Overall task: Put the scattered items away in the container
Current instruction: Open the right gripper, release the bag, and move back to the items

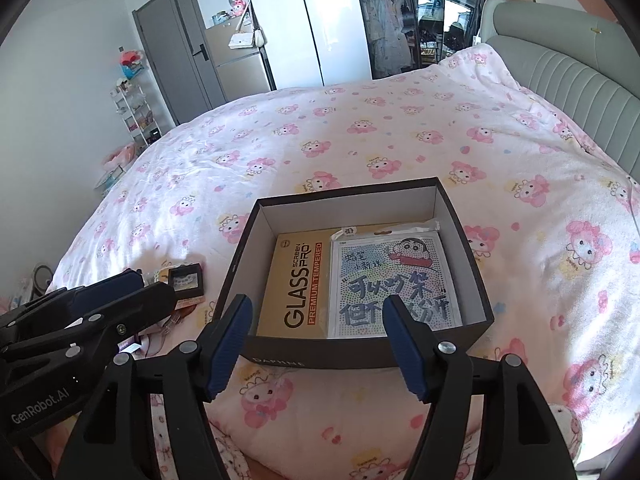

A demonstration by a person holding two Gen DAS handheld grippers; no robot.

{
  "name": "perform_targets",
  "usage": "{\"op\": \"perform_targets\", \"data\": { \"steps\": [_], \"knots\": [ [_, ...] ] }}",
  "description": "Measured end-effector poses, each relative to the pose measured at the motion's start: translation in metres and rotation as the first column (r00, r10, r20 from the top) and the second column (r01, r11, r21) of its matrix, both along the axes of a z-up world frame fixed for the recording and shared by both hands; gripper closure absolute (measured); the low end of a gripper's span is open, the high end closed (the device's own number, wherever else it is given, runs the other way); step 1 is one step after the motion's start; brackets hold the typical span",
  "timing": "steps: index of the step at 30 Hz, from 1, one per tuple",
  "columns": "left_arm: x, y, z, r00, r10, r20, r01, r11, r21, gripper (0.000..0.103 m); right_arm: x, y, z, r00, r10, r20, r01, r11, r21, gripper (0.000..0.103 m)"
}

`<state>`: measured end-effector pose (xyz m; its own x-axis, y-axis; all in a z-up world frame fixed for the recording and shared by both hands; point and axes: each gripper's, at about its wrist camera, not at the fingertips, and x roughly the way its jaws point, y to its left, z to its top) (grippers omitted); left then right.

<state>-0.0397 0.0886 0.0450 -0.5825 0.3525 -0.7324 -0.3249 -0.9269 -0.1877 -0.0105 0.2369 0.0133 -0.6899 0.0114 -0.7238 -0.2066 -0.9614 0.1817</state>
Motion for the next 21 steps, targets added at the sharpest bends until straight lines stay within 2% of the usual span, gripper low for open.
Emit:
{"op": "perform_targets", "data": {
  "steps": [7,13,21],
  "knots": [
    [0.012,-0.025,-0.004,1.0,0.03,0.006,-0.03,1.0,0.006,0.058,-0.001,-0.022,0.003,0.999,0.042,-0.011,-0.042,0.999,0.007,0.038],
    [0.02,-0.064,-0.01,0.996,0.082,0.03,-0.083,0.996,0.029,0.058,-0.006,-0.056,0.002,0.995,0.095,-0.013,-0.094,0.995,0.028,0.038],
    [0.035,-0.134,-0.027,0.975,0.215,0.057,-0.216,0.976,0.019,0.058,-0.029,-0.12,-0.01,0.971,0.238,0.03,-0.239,0.97,0.044,0.038]
  ]
}}
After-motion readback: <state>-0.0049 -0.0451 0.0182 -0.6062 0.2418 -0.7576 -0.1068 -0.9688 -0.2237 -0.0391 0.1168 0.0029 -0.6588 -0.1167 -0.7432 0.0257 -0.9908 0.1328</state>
